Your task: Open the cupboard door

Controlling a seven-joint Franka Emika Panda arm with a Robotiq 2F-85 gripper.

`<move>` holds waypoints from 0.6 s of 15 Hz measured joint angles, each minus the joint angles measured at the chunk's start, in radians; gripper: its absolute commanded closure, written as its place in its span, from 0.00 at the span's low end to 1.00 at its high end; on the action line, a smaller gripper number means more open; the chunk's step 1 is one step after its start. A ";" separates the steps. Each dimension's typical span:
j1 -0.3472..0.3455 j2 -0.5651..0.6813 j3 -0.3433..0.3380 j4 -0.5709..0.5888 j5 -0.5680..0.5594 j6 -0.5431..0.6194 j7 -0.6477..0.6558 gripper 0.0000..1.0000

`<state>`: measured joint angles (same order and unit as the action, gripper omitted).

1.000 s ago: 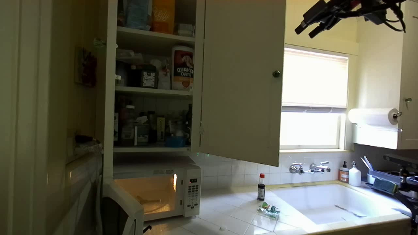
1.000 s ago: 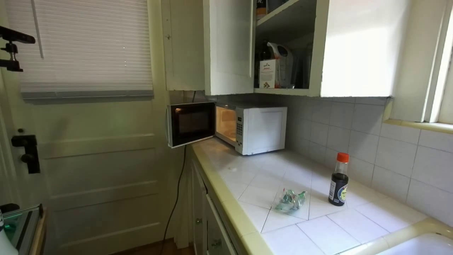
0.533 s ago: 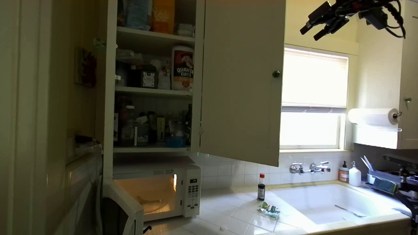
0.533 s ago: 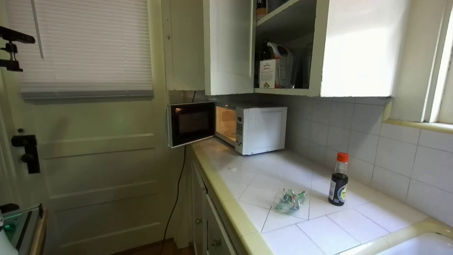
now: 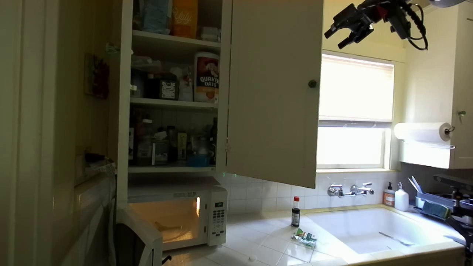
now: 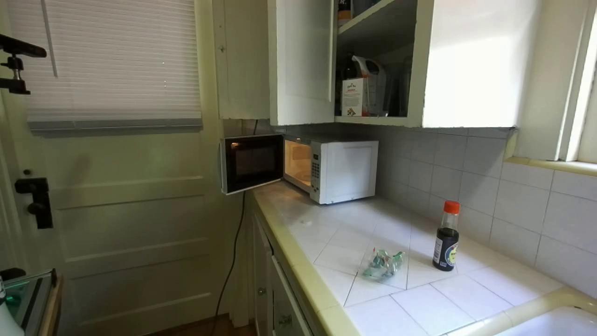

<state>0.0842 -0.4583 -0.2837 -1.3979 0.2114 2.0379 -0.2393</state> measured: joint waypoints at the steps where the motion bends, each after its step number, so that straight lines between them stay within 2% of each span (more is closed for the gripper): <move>1: 0.000 0.018 -0.007 0.023 0.016 -0.022 0.002 0.00; 4: -0.005 0.068 -0.025 0.088 0.053 -0.085 0.020 0.00; 9: -0.013 0.139 -0.041 0.168 0.119 -0.124 0.015 0.00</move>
<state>0.0713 -0.3189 -0.3248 -1.2299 0.3306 1.9137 -0.2248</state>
